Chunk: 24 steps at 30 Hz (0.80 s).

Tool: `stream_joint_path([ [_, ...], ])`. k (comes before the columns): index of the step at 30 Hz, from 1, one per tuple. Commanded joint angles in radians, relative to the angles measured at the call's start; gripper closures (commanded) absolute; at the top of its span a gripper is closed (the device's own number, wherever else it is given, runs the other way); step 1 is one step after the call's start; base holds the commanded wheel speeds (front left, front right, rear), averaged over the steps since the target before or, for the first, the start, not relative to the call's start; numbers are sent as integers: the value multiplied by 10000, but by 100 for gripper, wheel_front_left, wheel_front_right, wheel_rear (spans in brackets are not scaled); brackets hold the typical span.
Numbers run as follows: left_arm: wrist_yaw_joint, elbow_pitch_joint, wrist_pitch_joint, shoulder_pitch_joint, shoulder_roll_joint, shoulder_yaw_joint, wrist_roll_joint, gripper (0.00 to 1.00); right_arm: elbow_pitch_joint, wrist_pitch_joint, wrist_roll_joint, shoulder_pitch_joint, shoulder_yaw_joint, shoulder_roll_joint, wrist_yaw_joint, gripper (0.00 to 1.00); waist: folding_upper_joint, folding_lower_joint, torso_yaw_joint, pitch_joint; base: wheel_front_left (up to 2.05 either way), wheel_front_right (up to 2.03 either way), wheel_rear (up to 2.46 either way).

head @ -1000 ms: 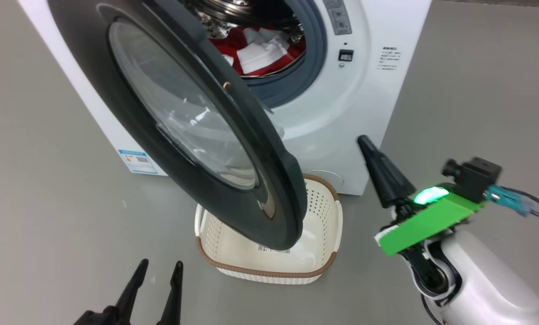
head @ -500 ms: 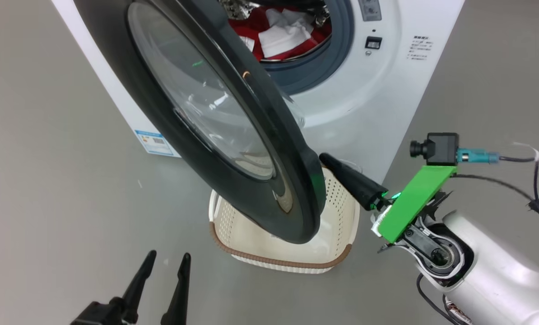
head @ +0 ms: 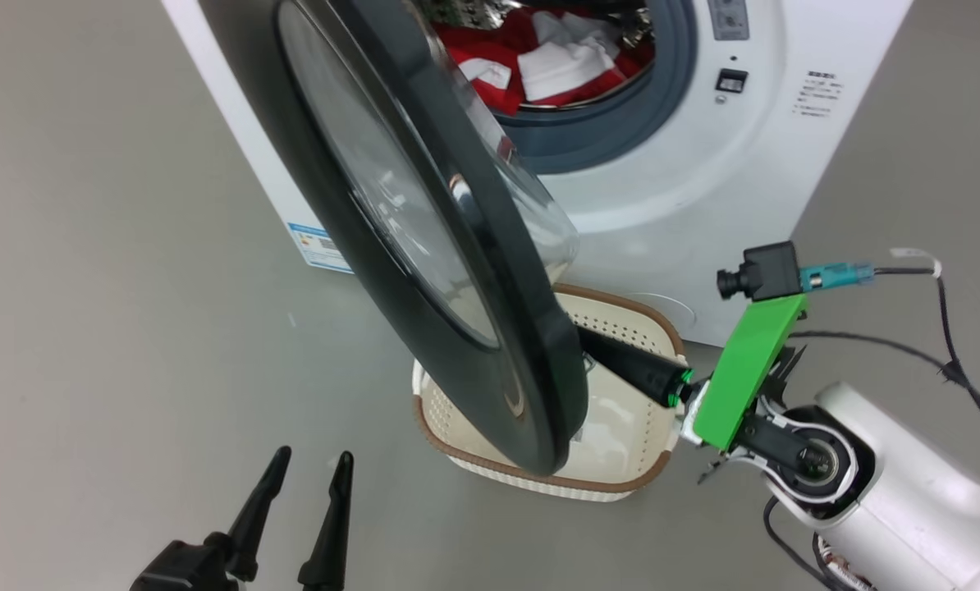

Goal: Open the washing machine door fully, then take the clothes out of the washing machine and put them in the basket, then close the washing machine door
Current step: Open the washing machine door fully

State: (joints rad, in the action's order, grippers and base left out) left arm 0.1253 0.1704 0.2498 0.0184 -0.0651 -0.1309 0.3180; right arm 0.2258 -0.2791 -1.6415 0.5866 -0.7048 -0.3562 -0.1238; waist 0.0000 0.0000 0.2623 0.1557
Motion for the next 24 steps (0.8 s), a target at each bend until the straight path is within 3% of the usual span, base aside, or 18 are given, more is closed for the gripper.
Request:
stream_joint_path([
  [1,54,-206,120,60,-41,374,40,0,-404,-122,-159,-269,-75,148,-69,100,0,0,236,-143,0,0,0],
  [24,54,74,120,-248,130,685,-197,0,-576,-723,209,-985,205,1090,-69,100,0,0,2188,-639,0,0,0],
])
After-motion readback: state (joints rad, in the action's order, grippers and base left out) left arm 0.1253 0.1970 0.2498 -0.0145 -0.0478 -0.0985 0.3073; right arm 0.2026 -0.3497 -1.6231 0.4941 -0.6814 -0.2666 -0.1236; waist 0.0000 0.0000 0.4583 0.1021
